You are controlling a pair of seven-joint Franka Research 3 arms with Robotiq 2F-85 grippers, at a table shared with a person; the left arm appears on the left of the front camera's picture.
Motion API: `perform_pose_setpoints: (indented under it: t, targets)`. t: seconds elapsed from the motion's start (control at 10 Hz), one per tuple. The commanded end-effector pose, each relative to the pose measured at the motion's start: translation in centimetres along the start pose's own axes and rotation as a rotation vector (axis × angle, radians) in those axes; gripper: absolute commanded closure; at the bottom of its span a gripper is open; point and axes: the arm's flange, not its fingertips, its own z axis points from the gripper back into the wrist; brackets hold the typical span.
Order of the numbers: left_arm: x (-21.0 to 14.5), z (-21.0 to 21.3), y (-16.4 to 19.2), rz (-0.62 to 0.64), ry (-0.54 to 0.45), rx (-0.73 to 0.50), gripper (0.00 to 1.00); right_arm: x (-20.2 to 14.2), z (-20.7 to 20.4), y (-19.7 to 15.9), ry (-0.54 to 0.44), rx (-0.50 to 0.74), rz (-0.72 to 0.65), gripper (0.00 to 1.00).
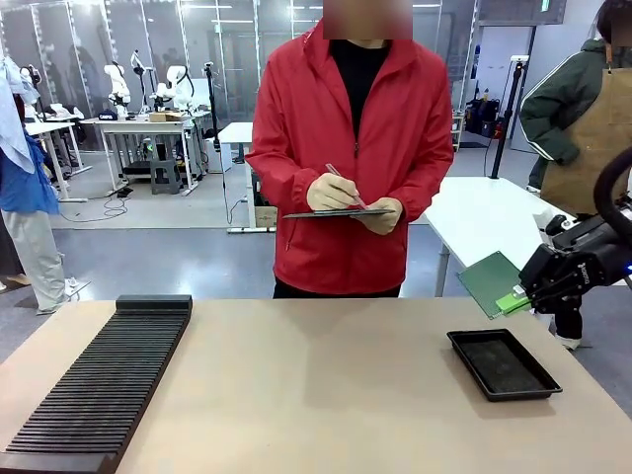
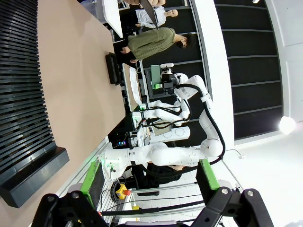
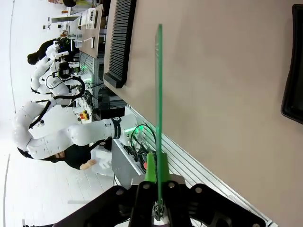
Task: Inspect the PCB.
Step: Place the Blank PCB in the ESD tray.
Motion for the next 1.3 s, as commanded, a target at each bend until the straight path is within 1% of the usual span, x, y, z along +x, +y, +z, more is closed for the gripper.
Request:
perform_pose_setpoints:
  t: [0.0,0.3,0.4,0.5,0.6,0.8,0.9,1.1,1.2]
  targets:
    - [0.1,0.1,-0.2,0.005,0.0,0.003,0.0,0.3,-0.3,0.5,0.0,0.001,0.008,0.97]
    - [0.1,0.1,-0.2,0.005,0.0,0.003,0.0,0.1,-0.1,0.2,0.004,0.0,0.005,0.97]
    - [0.1,0.1,-0.2,0.005,0.0,0.003,0.0,0.8,-0.1,-1.4,-0.051,-0.112,0.049,0.97]
    - [0.1,0.1,-0.2,0.005,0.0,0.003,0.0,1.0,-0.2,-3.3,-0.002,-0.13,0.043,0.97]
    - [0.1,0.1,-0.2,0.005,0.0,0.003,0.0,1.6,-0.4,-5.1,0.045,-0.181,0.066,0.97]
    - [0.1,0.1,-0.2,0.005,0.0,0.003,0.0,2.8,-0.6,-7.8,0.075,-0.182,0.036,0.97]
    - [0.1,0.1,-0.2,0.005,0.0,0.003,0.0,3.7,-0.7,-8.9,0.082,-0.173,0.044,0.97]
    - [0.1,0.1,-0.2,0.005,0.0,0.003,0.0,4.5,-1.4,-10.6,0.095,-0.231,0.061,0.97]
    - [0.1,0.1,-0.2,0.005,0.0,0.003,0.0,5.1,-1.6,-11.5,0.086,-0.24,0.039,0.97]
